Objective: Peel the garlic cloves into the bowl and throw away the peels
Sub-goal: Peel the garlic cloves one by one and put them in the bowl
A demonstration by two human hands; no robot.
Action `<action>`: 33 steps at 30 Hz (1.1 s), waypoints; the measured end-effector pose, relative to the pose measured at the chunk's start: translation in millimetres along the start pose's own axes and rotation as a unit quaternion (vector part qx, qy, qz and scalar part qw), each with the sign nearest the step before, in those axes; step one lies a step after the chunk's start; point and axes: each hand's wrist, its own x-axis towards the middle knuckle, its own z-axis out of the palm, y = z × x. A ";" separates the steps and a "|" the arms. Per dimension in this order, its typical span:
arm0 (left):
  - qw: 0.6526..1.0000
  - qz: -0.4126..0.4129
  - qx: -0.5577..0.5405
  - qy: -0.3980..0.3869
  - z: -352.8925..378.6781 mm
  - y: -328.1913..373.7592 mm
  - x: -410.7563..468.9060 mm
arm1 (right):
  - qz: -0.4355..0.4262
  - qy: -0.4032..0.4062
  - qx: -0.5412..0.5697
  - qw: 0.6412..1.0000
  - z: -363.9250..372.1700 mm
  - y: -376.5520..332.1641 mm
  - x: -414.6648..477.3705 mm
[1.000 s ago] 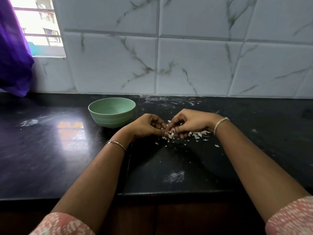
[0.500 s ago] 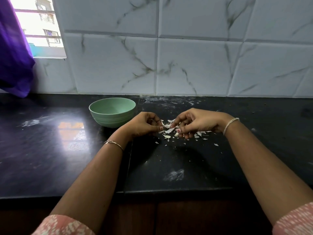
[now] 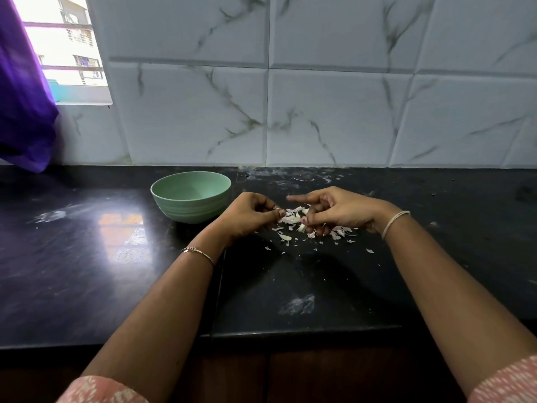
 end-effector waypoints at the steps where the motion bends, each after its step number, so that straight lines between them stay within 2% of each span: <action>1: 1.000 0.003 0.005 0.002 0.3 -0.2 0.4 | 0.001 0.015 0.008 1.000 -2.4 2.1 0.0; 5: 0.999 0.007 0.026 0.029 0.1 -4.4 5.8 | -0.002 0.028 0.037 0.999 -14.2 8.1 -4.5; 9: 0.987 0.038 0.141 0.064 2.2 -2.3 8.2 | 0.009 0.013 0.017 1.000 -22.0 10.4 -12.8; 11: 0.985 0.047 0.137 0.093 5.2 2.1 8.0 | 0.002 0.028 0.028 0.999 -23.1 12.0 -13.2; 14: 0.985 0.061 0.109 0.122 11.5 10.2 13.7 | -0.034 0.140 0.051 0.988 -23.2 20.0 -5.3; 17: 0.983 0.078 0.115 0.119 21.5 20.8 23.2 | -0.047 0.269 0.100 0.957 -23.8 34.8 4.6; 19: 0.983 0.087 0.121 0.108 29.0 25.9 31.1 | -0.045 0.308 0.110 0.944 -25.6 45.5 7.4; 24: 0.990 0.070 0.097 0.075 43.2 28.4 53.1 | -0.032 0.308 0.084 0.947 -30.3 57.7 7.2; 29: 0.996 0.057 0.018 0.073 53.1 30.0 54.5 | -0.070 0.281 0.175 0.941 -32.3 55.5 8.5; 33: 0.990 0.067 0.063 0.107 45.5 22.0 53.7 | -0.087 0.209 0.195 0.954 -30.5 48.6 0.7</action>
